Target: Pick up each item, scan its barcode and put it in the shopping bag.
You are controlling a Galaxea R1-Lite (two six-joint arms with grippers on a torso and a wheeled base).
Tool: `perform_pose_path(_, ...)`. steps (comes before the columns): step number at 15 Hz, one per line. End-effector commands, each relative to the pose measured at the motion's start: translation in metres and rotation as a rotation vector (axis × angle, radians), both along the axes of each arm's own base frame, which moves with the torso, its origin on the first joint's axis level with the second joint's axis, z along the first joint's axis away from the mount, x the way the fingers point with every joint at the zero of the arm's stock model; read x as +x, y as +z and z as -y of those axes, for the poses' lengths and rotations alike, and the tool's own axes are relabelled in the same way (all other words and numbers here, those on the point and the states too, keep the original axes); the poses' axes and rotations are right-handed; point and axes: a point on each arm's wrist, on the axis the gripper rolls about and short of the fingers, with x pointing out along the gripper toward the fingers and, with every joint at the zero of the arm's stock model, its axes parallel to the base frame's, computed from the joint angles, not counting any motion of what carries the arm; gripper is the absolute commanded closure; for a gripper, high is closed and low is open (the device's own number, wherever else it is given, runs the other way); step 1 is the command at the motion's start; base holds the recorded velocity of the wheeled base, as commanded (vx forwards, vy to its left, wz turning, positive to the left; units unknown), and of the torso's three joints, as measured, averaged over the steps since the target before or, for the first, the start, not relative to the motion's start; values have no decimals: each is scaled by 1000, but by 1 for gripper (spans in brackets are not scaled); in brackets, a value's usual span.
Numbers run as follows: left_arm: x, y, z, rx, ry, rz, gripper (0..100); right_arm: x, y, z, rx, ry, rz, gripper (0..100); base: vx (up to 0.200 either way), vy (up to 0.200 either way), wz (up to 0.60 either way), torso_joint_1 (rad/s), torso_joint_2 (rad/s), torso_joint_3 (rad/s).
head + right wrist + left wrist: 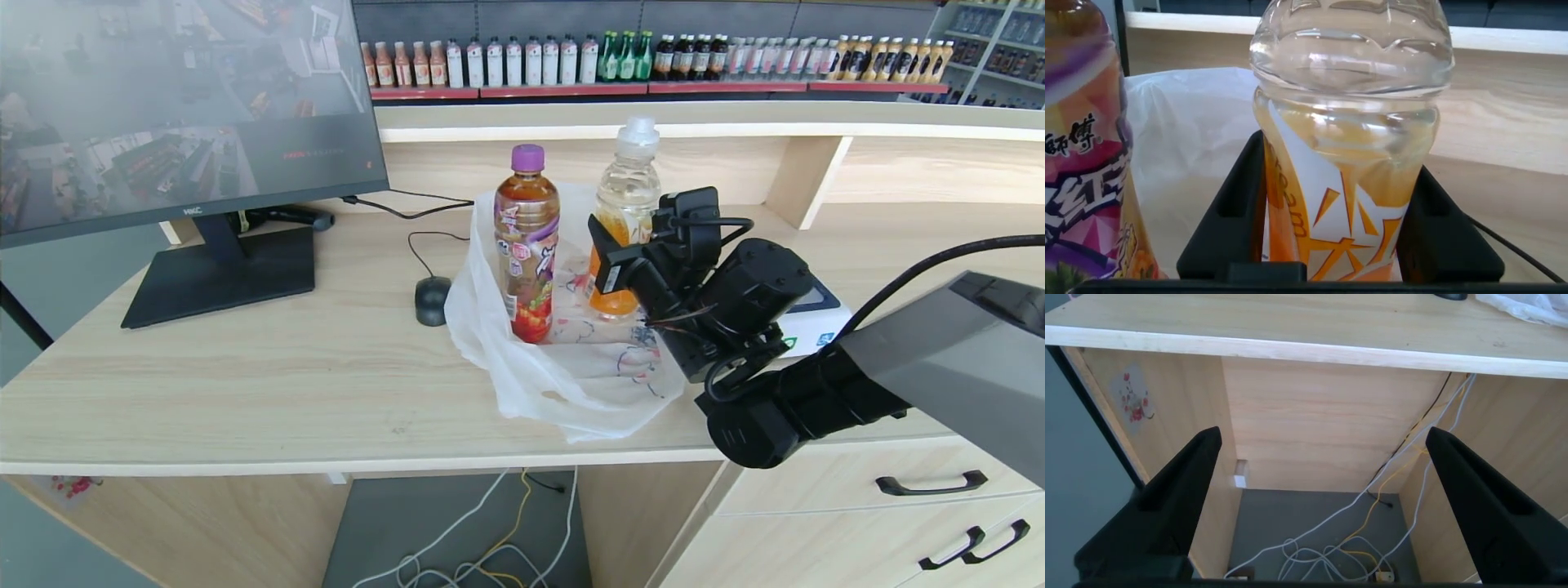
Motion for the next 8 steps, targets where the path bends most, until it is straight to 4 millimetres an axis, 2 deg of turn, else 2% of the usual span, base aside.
perform_pose_path(1,0,0,0,1,1,1,0,1,-3,-1,-5,1,-8,100,0,0,0,0,0,0)
perform_pose_path(8,0,0,0,-1,1,1,0,3,-12,-3,-14,4,-29,100,0,0,0,0,0,0)
